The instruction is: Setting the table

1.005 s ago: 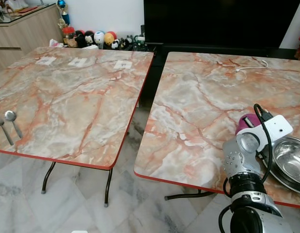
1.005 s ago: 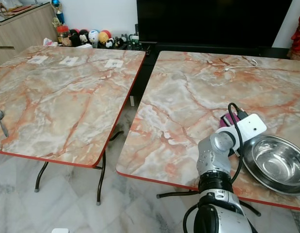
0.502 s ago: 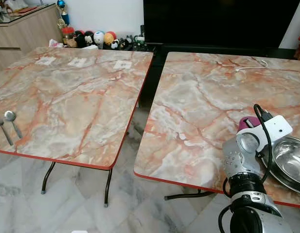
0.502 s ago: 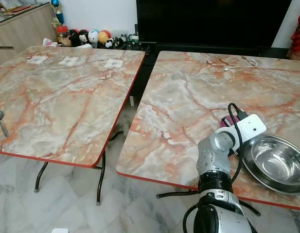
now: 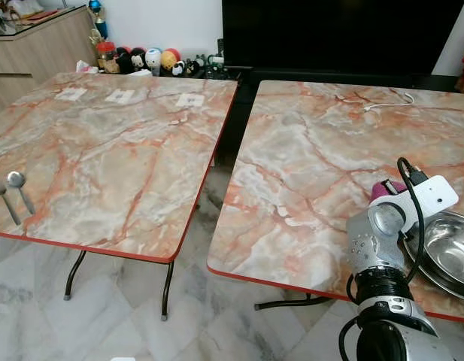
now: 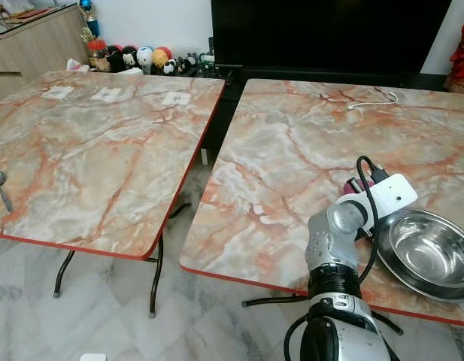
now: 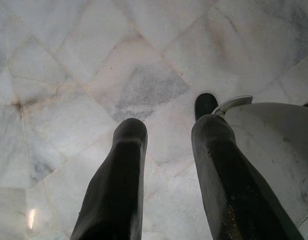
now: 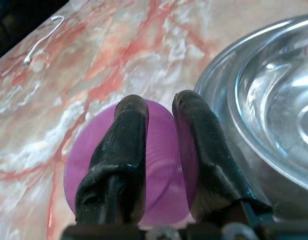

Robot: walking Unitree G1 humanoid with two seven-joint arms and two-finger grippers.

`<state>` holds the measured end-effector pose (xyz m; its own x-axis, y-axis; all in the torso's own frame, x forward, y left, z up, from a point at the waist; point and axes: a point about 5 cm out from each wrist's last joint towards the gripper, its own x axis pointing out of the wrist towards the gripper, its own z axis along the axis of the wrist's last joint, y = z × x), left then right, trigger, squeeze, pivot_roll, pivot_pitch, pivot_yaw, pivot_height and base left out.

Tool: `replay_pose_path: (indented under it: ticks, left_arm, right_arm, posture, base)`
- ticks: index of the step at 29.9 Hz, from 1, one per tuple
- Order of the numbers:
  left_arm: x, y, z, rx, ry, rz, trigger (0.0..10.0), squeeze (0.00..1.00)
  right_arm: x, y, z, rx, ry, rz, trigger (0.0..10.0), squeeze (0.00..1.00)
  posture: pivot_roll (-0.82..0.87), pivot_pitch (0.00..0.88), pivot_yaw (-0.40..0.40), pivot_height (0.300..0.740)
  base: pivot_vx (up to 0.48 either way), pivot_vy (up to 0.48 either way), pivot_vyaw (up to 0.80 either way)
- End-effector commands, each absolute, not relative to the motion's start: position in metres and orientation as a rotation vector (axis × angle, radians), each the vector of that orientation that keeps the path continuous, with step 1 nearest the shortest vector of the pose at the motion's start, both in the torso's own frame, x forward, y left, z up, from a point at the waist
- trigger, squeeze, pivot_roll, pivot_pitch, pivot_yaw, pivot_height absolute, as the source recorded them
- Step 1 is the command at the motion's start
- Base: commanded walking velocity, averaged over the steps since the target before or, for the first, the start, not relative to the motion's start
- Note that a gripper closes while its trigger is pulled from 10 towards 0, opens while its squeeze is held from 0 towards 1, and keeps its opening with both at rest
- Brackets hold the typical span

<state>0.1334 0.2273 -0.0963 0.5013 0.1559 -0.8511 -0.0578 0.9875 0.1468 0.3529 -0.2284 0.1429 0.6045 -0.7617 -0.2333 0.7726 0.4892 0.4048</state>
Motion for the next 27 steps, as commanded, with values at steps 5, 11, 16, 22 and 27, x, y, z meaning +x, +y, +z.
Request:
replay_pose_path:
  ticks: [5, 11, 16, 22, 27]
  left_arm:
    - [0.129, 0.23, -0.097, 0.105, 1.053, 0.144, 10.0, 0.0]
    - [0.129, 0.23, -0.097, 0.103, 1.05, 0.146, 10.0, 0.0]
    - [0.129, 0.229, -0.097, 0.099, 1.046, 0.154, 10.0, 0.0]
    - [0.129, 0.228, -0.098, 0.087, 1.042, 0.156, 10.0, 0.0]
    - [0.129, 0.227, -0.098, 0.076, 1.038, 0.166, 10.0, 0.0]
  right_arm:
    - [0.35, -0.237, 0.154, 0.486, -0.057, -0.936, 10.0, 0.0]
    - [0.349, -0.236, 0.157, 0.393, -0.094, -0.882, 10.0, 0.0]
    - [0.362, -0.197, 0.17, 0.22, -0.178, -0.417, 10.0, 0.0]
    - [0.355, -0.151, 0.158, 0.076, -0.173, -0.027, 10.0, 0.0]
    - [0.341, -0.132, 0.139, 0.025, -0.128, 0.14, 10.0, 0.0]
  posture:
    - [-0.06, 0.0, 0.025, 0.74]
    - [-0.06, 0.0, 0.022, 0.74]
    - [-0.07, 0.0, 0.02, 0.74]
    - [-0.07, 0.0, 0.007, 0.74]
    - [-0.07, 0.001, 0.004, 0.74]
  base:
    - [0.0, 0.0, 0.0]
    - [0.0, 0.0, 0.0]
    - [0.0, 0.0, 0.0]
    - [0.0, 0.0, 0.0]
    - [0.0, 0.0, 0.0]
